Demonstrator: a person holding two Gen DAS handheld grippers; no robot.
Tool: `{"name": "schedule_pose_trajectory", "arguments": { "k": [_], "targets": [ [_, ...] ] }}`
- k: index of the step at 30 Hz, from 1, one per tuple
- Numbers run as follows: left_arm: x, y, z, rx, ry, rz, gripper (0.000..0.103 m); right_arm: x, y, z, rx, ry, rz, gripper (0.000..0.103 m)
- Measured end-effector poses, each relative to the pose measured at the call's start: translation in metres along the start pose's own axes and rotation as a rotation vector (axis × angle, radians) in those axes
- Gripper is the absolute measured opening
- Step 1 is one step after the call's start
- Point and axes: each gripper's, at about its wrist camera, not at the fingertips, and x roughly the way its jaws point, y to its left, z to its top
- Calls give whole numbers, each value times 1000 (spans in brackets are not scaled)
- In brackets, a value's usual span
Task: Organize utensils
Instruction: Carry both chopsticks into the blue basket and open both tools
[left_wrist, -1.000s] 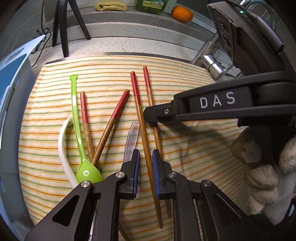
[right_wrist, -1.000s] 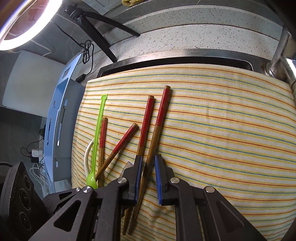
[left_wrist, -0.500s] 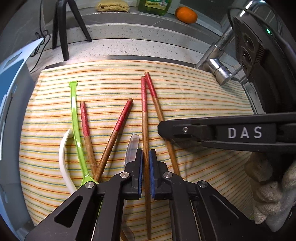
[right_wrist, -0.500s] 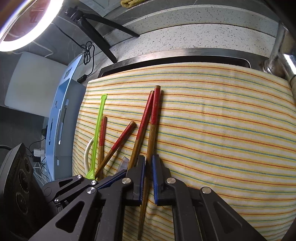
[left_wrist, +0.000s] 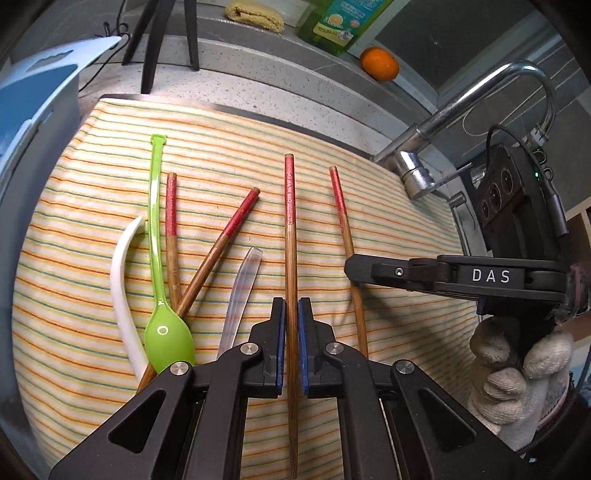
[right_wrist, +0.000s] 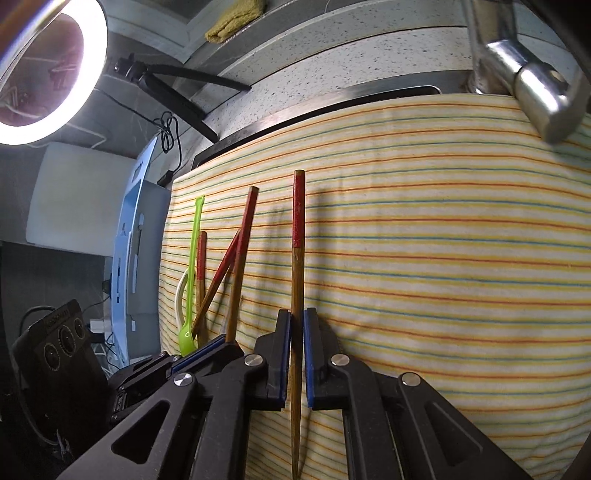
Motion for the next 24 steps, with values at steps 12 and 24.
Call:
{"name": "schedule_pose_trajectory", "arguments": {
  "k": [12, 24],
  "targets": [
    [-57, 10, 6, 17, -101, 6, 5, -38, 50, 2, -60, -69, 84, 6],
    [-115, 70, 19, 10, -167, 85, 5, -14, 135, 8, -116, -76, 156, 6]
  ]
}}
